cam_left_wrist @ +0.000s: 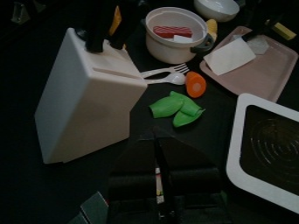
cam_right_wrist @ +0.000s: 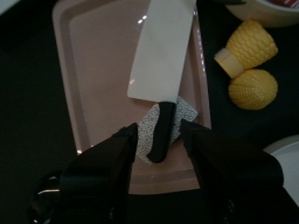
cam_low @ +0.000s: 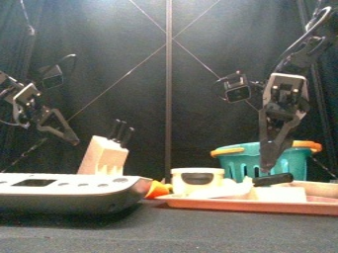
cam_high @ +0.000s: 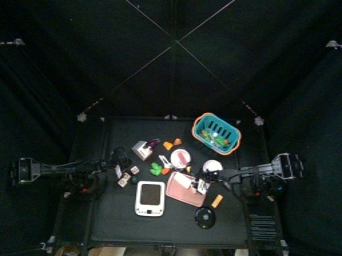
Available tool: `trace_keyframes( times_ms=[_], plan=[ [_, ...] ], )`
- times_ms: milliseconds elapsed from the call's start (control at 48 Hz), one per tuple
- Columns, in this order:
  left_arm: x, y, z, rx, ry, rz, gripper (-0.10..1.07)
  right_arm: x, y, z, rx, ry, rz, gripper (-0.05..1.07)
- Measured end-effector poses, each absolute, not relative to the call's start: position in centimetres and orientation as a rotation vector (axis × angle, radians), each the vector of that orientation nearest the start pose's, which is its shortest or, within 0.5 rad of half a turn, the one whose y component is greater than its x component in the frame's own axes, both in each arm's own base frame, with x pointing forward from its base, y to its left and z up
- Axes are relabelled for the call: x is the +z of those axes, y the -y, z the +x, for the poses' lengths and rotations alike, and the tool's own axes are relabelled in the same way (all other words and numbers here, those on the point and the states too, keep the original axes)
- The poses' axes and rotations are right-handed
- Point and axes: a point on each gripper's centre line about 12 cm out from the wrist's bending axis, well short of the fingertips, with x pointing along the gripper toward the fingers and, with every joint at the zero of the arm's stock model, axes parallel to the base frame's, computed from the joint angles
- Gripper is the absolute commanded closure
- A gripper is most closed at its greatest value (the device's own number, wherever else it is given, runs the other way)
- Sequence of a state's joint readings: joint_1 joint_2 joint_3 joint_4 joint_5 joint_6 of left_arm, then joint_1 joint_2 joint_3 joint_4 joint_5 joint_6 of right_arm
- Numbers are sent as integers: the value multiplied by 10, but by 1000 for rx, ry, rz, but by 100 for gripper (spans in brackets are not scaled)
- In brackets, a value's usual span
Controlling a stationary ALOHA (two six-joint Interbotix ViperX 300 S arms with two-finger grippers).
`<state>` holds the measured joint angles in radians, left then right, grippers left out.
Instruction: Grab cleaver handle
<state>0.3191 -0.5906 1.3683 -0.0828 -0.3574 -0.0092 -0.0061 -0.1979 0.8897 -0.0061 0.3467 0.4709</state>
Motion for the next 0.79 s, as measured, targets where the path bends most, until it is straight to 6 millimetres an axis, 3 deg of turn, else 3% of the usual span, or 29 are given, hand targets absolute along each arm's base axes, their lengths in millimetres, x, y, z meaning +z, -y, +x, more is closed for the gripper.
trace_keyframes(
  times_ms=[375, 688, 792],
  plan=[
    [149, -67, 191, 367, -407, -156, 71, 124, 1, 293, -255, -1094, 390, 24],
    [149, -68, 191, 369, -407, -157, 71, 125, 1, 296, -256, -1118, 366, 46],
    [149, -68, 191, 369, -407, -157, 71, 125, 2, 296, -258, -1122, 360, 49]
  ],
)
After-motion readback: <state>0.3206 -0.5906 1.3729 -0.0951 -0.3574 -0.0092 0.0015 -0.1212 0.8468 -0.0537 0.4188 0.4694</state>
